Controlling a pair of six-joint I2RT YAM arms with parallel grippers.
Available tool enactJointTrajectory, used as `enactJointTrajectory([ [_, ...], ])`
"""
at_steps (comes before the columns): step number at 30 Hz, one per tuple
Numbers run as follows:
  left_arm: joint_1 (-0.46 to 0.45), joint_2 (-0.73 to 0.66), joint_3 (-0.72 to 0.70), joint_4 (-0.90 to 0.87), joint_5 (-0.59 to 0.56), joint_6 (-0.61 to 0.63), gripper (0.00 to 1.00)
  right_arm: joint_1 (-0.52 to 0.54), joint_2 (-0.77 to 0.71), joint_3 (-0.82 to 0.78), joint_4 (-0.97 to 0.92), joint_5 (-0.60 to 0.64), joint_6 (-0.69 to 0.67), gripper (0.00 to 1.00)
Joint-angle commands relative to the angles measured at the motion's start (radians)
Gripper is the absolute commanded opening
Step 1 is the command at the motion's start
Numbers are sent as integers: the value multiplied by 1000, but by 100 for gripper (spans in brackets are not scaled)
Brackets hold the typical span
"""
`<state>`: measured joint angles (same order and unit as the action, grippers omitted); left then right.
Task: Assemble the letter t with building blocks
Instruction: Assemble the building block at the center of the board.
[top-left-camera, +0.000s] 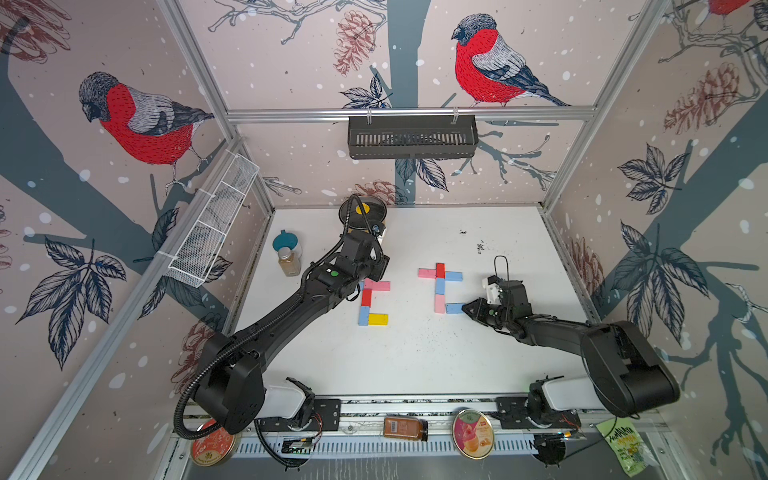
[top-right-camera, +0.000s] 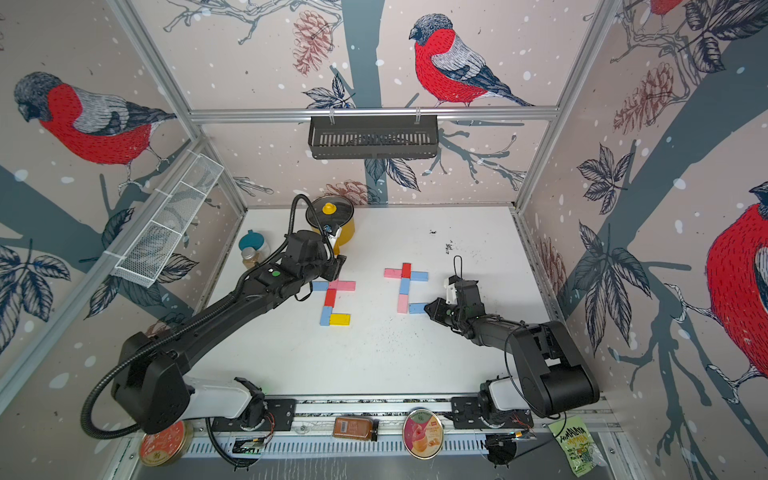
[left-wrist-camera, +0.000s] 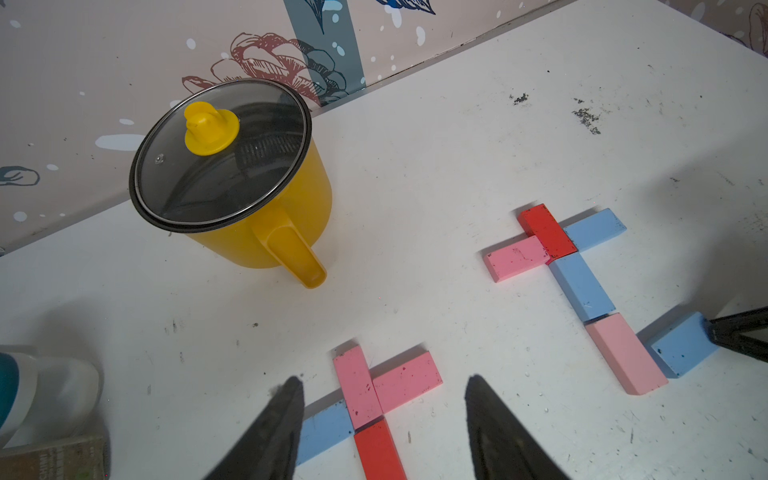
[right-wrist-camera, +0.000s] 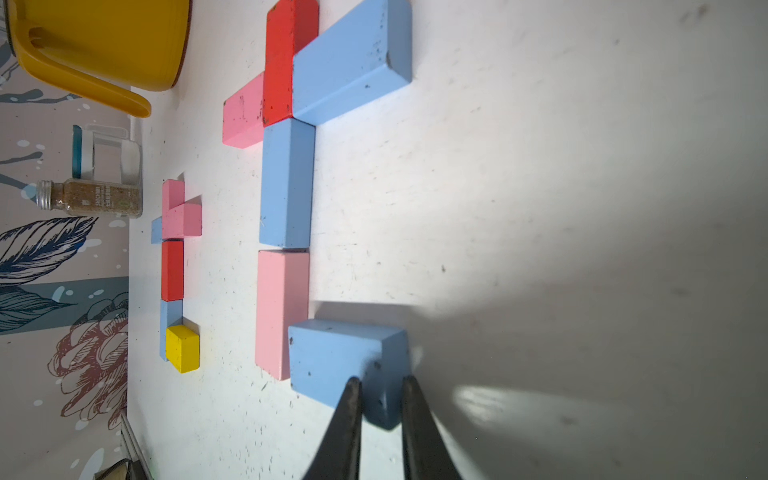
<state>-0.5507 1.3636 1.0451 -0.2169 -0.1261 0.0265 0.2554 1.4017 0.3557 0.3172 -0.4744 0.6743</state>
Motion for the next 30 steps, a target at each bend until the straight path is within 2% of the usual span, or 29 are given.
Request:
enactJointTrajectory([
  [1, 2, 3, 3, 19, 12, 4, 62, 5, -4, -5, -20, 5, 0, 19],
  [14, 3, 8, 7, 16, 16, 4, 62, 38, -21, -13, -33, 42, 109, 30],
  [24, 2, 7, 6, 14, 16, 2, 62, 47, -144, -34, -84, 85, 124, 37],
  [28, 2, 1, 4, 18, 22, -5, 62, 35, -232, -27, -151, 155, 102, 35],
  [30, 3, 2, 6, 17, 24, -6, 62, 23, -215, -1, -194, 175, 82, 26],
])
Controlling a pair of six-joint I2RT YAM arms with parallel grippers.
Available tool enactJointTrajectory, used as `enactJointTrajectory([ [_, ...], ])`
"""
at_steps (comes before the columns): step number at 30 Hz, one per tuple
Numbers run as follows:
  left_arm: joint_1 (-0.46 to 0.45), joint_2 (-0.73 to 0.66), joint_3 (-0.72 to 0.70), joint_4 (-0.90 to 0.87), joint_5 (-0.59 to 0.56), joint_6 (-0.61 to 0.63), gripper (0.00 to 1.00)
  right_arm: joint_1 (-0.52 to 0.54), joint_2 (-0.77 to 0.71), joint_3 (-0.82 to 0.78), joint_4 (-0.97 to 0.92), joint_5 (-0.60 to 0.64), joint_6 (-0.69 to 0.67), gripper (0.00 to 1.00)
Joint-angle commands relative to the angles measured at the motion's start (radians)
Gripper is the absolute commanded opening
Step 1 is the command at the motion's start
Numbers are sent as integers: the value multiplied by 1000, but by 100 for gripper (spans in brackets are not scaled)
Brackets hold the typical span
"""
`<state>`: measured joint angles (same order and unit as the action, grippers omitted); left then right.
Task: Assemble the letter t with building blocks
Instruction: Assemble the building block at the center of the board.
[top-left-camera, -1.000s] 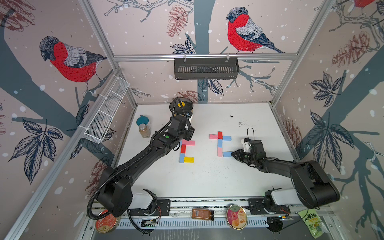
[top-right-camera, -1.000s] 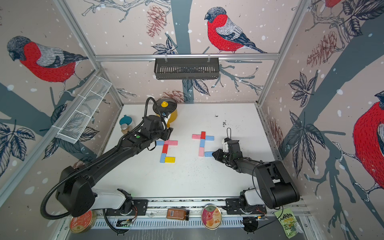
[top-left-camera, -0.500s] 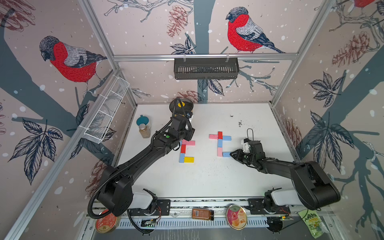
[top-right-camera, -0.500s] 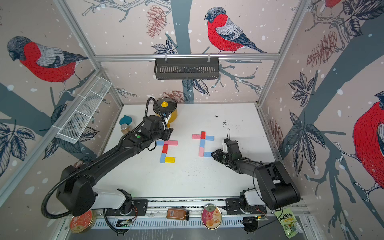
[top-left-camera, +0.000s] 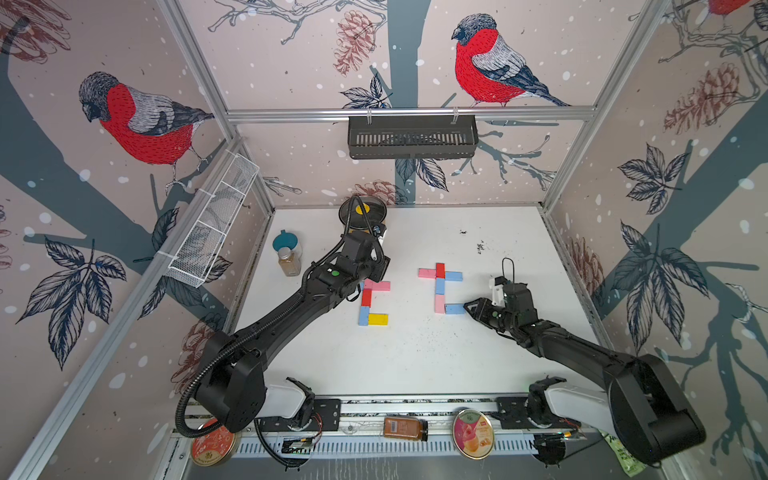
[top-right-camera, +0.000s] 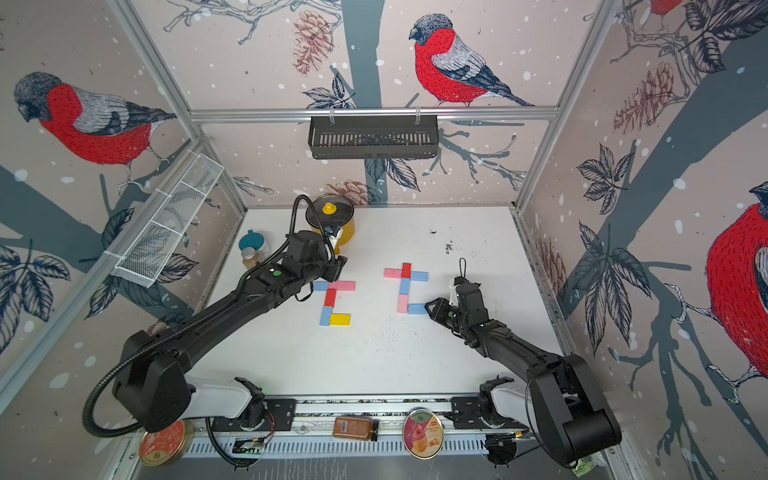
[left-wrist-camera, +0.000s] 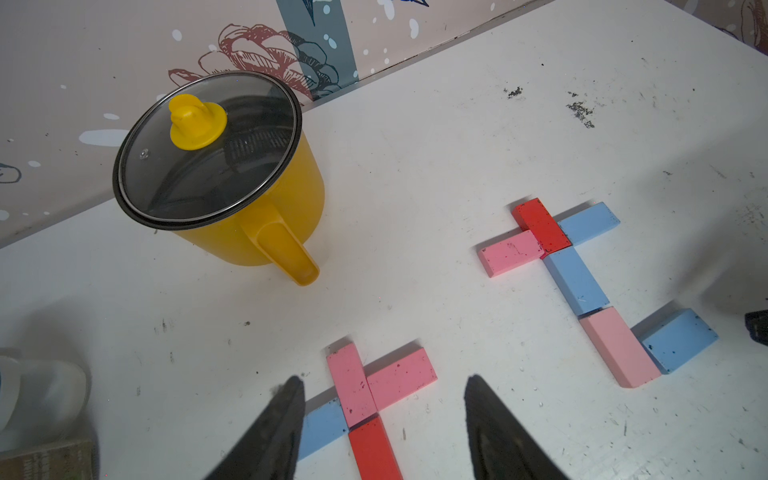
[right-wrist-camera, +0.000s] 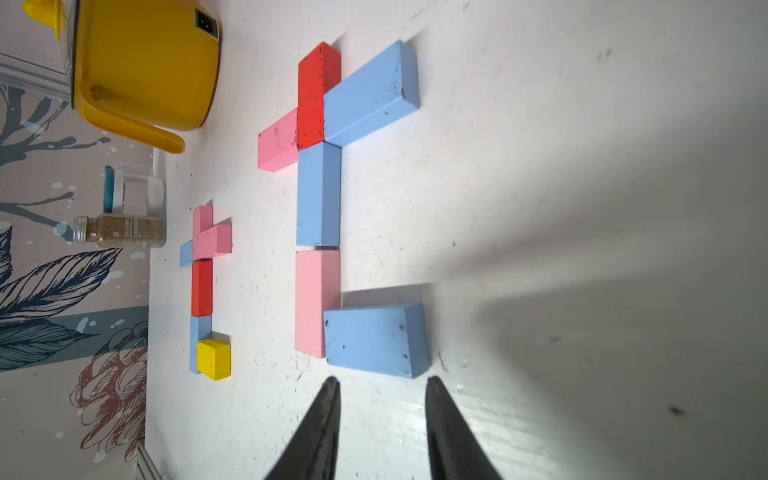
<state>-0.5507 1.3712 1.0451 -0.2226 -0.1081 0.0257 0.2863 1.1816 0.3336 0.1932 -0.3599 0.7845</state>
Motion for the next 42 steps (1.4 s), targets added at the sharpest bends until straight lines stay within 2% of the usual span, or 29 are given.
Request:
enactJointTrajectory([
  [1, 3, -6, 7, 23, 7, -6, 62, -13, 18, 30, -73, 57, -35, 22],
  [4, 3, -7, 7, 20, 8, -6, 62, -13, 61, 36, -49, 41, -34, 13],
  [8, 3, -7, 6, 19, 7, -6, 62, -3, 109, 33, -3, 27, -24, 10],
  [25, 2, -6, 10, 13, 1, -6, 62, 18, 189, 24, 67, 22, -21, 10],
  [42, 2, 14, 29, -18, 2, -12, 62, 40, 166, 10, 63, 26, -13, 10],
])
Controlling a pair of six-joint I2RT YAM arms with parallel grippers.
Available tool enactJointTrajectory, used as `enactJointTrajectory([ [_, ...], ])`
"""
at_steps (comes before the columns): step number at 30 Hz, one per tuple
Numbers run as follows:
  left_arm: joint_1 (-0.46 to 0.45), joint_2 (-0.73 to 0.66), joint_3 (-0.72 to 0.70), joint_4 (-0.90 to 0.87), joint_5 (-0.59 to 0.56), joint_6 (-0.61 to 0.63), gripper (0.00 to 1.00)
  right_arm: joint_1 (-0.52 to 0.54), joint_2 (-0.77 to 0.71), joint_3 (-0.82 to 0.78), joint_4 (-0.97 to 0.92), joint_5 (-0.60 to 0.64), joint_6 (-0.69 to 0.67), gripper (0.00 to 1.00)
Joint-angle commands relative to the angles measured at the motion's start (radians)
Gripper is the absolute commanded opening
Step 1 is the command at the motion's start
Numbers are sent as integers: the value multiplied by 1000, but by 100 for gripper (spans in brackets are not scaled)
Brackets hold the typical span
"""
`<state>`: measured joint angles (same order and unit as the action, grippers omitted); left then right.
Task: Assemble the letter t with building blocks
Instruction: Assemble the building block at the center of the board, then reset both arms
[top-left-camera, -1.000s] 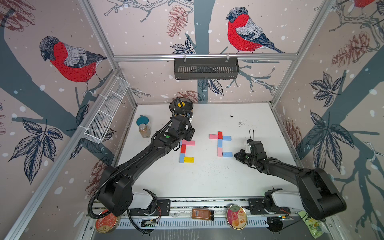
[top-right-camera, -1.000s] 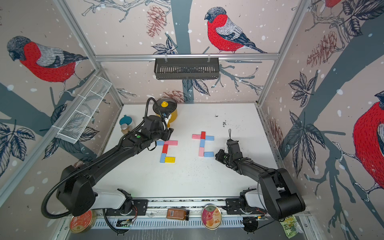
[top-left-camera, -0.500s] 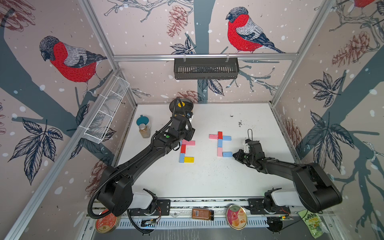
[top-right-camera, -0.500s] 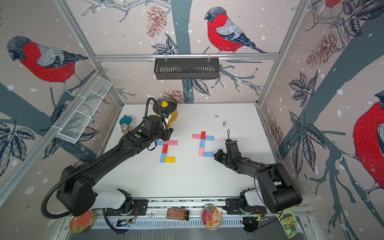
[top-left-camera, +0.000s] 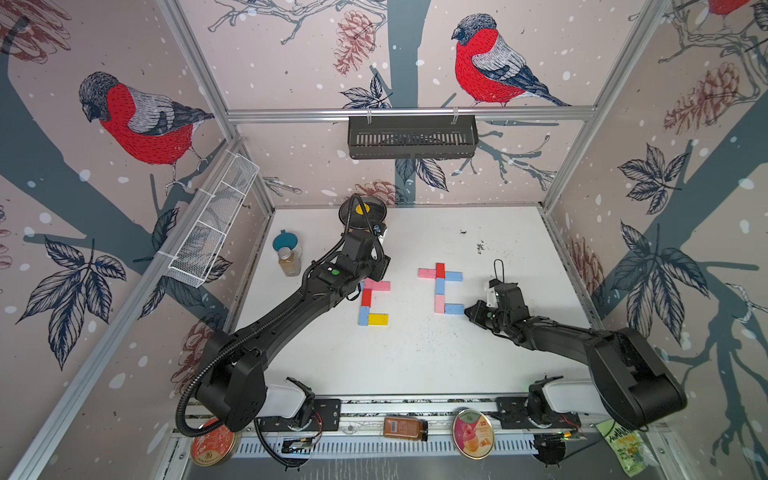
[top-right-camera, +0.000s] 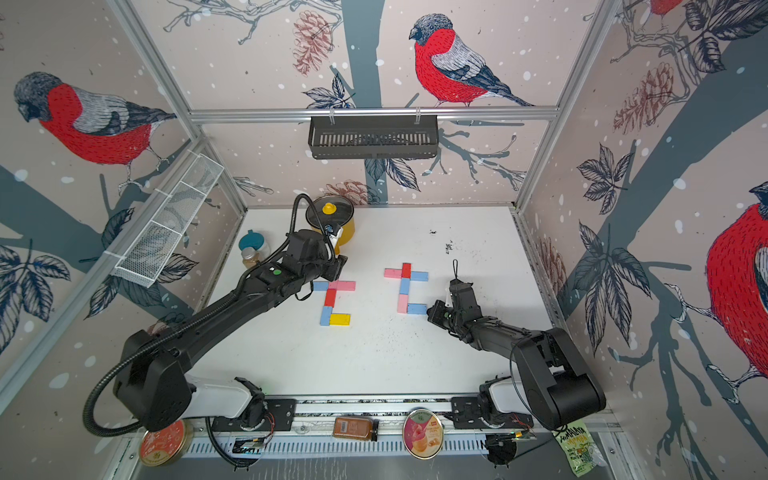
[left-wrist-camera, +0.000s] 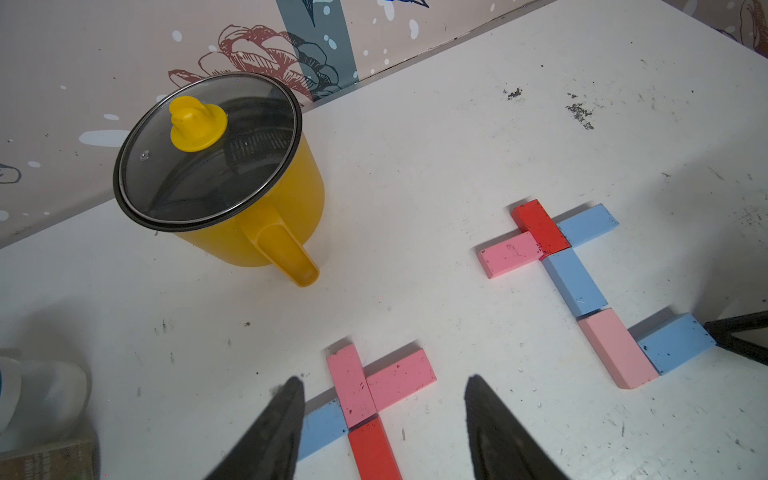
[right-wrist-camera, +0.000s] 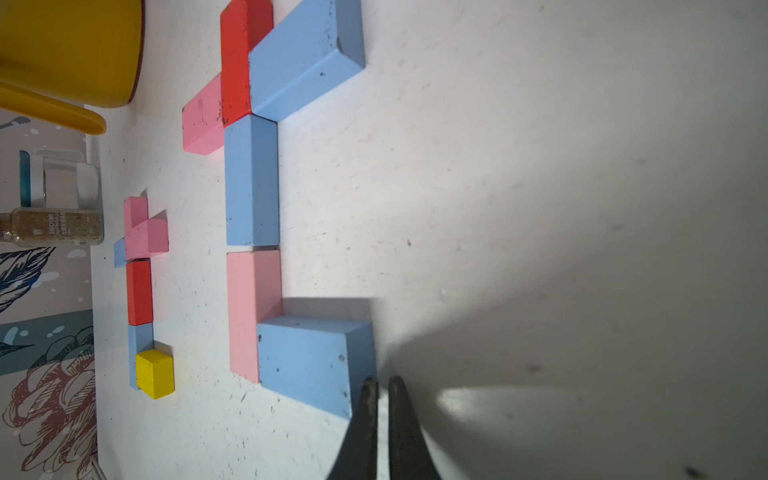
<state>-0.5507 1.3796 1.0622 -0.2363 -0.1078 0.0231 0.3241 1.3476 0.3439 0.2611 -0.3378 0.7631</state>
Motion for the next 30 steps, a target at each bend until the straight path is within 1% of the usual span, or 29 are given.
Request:
enactJointTrajectory([
  [1, 1, 8, 15, -6, 2, -9, 62, 2, -1, 0, -5, 3, 8, 10],
  [6, 0, 12, 15, -9, 2, -12, 62, 3, -17, -12, -9, 6, 10, 11],
  [15, 0, 0, 9, 1, -11, -21, 62, -2, -34, -8, -26, 13, 2, 15],
  [17, 0, -12, 4, 9, -21, -27, 62, -7, -37, -4, -39, 13, -6, 16],
  [20, 0, -59, -20, 47, -56, -52, 62, -34, -80, 14, -96, 34, -37, 20],
  [22, 2, -113, -43, 96, -99, -78, 64, -59, -146, 37, -142, 54, -69, 27],
  [24, 3, -176, -53, 131, -174, -125, 64, -91, -205, 76, -184, 75, -125, 38],
  [25, 4, -206, -58, 142, -221, -161, 65, -112, -227, 96, -203, 90, -150, 45],
  [26, 11, -244, -82, 167, -274, -212, 66, -138, -253, 117, -210, 108, -177, 54],
  [27, 18, -292, -125, 207, -306, -254, 70, -163, -279, 129, -202, 126, -202, 64],
  [28, 22, -335, -171, 258, -330, -277, 74, -186, -299, 137, -193, 156, -216, 77],
  [29, 23, -385, -236, 329, -371, -292, 82, -203, -321, 144, -174, 202, -233, 92],
  [30, 22, -434, -313, 418, -430, -293, 91, -212, -343, 139, -134, 237, -263, 100],
])
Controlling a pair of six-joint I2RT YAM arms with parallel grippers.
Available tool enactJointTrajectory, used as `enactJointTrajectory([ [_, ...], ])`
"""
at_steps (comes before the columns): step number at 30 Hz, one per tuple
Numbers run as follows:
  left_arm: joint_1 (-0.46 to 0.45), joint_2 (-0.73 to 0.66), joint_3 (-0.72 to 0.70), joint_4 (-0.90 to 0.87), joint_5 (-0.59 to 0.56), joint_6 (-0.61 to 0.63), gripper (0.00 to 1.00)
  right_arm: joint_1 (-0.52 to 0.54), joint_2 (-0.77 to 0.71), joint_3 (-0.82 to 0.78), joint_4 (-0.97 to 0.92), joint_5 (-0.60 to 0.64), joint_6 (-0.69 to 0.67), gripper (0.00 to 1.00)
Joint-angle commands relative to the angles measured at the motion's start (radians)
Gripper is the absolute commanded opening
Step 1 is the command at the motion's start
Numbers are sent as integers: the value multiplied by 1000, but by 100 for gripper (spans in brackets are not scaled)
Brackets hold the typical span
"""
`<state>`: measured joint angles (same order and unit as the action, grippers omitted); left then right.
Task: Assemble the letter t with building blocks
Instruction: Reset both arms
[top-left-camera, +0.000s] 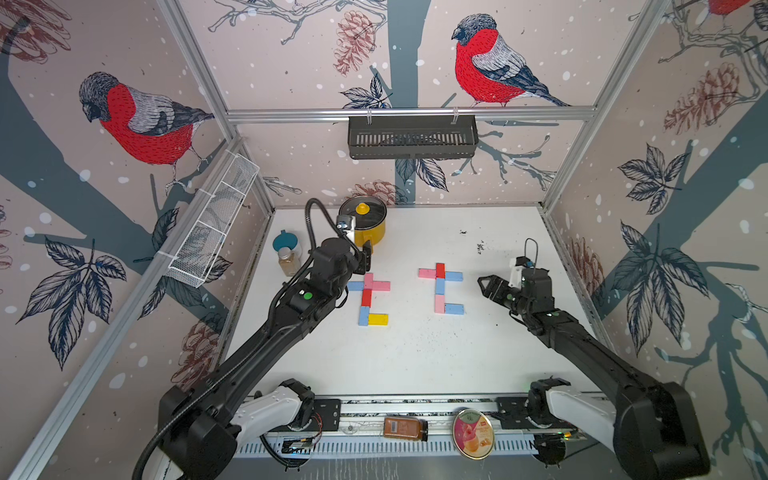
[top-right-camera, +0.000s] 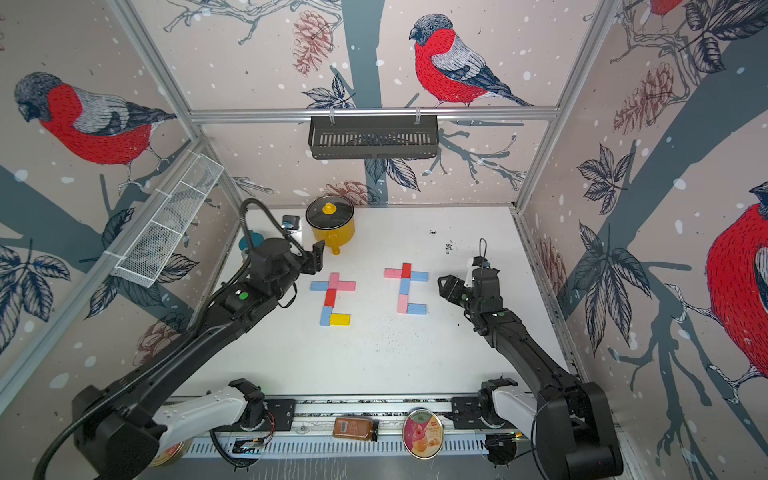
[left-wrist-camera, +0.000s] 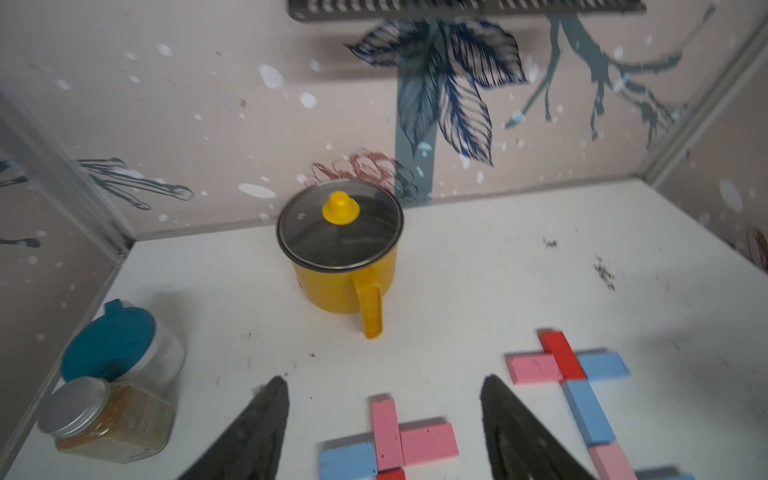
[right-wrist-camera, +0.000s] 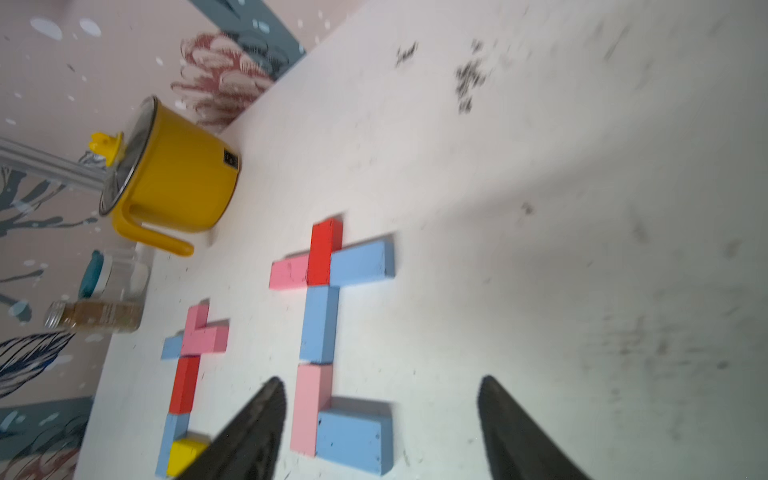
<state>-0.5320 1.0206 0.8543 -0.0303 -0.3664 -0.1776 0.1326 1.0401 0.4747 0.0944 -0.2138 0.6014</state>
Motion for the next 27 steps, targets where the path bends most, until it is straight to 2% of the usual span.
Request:
enactJointTrajectory([
  [1, 4, -115, -175, 290, -243, -81, 98, -28, -50, -5, 90, 140, -122, 100],
  [3, 24, -183, -328, 482, -400, -53, 99, -64, -63, -29, 205, 192, -151, 100],
  [4, 43, -206, -385, 534, -424, -51, 99, -88, -61, -33, 237, 208, -156, 100],
  [6, 112, -238, -505, 643, -435, -53, 99, -135, -49, -40, 301, 261, -170, 100],
  [8, 178, -239, -605, 725, -423, -56, 99, -143, -23, -69, 385, 374, -209, 100],
  [12, 268, -156, -770, 927, -348, -9, 99, -139, 49, -186, 627, 484, -330, 100],
  [16, 341, 31, -822, 1108, -293, 16, 99, -115, 158, -232, 787, 520, -397, 100],
  [17, 349, 84, -816, 1159, -318, 7, 99, -101, 193, -237, 831, 539, -410, 100],
  [20, 377, 204, -781, 1268, -156, 105, 99, -51, 279, -281, 1014, 591, -484, 100],
  [21, 379, 261, -758, 1288, -139, 137, 99, -29, 268, -284, 1009, 600, -517, 100],
  [23, 395, 362, -741, 1360, -108, 138, 99, -24, 292, -335, 1144, 575, -552, 100],
  [26, 405, 522, -715, 1489, -20, 185, 99, -48, 408, -397, 1365, 562, -534, 100],
  [27, 405, 548, -691, 1488, -6, 199, 99, -59, 442, -382, 1374, 561, -523, 100],
])
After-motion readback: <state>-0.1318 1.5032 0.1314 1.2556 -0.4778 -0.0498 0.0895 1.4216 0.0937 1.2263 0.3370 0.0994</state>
